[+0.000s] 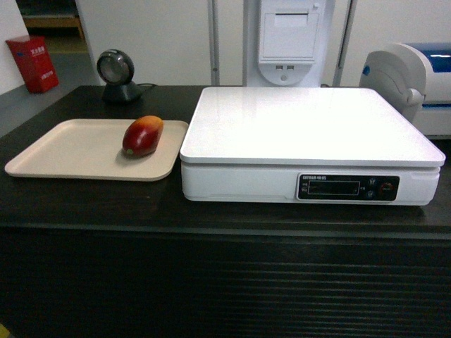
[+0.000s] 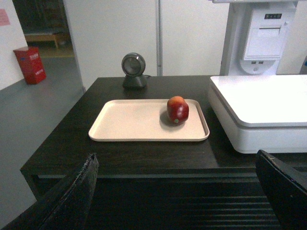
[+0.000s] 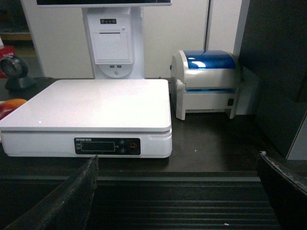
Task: Place dark red mango on scale at checkout
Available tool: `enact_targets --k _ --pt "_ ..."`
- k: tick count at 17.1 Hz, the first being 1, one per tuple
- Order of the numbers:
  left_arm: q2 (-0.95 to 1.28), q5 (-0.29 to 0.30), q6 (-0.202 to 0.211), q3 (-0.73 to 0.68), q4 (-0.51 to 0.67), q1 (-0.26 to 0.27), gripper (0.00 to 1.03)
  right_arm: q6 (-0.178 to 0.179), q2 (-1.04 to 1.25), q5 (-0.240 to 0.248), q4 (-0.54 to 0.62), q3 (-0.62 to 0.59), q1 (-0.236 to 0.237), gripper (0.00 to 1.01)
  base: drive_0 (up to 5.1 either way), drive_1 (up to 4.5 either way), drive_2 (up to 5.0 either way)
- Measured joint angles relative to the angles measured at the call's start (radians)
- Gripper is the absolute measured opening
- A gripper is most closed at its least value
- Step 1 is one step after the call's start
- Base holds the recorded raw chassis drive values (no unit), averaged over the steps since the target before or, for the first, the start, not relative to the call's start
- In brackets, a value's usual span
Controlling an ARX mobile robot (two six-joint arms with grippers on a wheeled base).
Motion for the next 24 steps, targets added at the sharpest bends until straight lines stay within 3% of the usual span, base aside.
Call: enact_targets --k 16,17,18,19,21,22,24 --pt "0.000 -0.001 0.000 0.000 0.003 0.000 0.98 0.000 0.000 0.000 -0.002 0.000 0.000 0.98 0.0 0.00 0.0" --pt "0.034 -0.124 -0.056 0.029 -0.099 -0.052 0.98 0.000 0.000 0.000 -0.002 0.000 0.000 0.98 0.0 0.00 0.0" --pt "0.111 -0.251 -0.111 0.060 -0.108 -0.115 0.98 0.000 0.000 0.000 -0.002 0.000 0.000 0.98 0.0 0.00 0.0" --pt "0.157 -0.322 -0.127 0.090 -0.066 -0.148 0.98 0.000 0.000 0.000 -0.001 0.000 0.000 0.98 0.0 0.00 0.0" --pt "0.205 -0.305 -0.117 0.149 0.022 -0.171 0.98 0.000 0.000 0.000 -0.001 0.000 0.000 0.98 0.0 0.00 0.0" --pt "0.253 -0.261 -0.100 0.171 0.074 -0.149 0.98 0.000 0.000 0.000 -0.001 0.000 0.000 0.98 0.0 0.00 0.0" --pt "0.432 -0.116 -0.058 0.193 0.239 -0.037 0.98 0.000 0.000 0.000 -0.002 0.000 0.000 0.98 0.0 0.00 0.0"
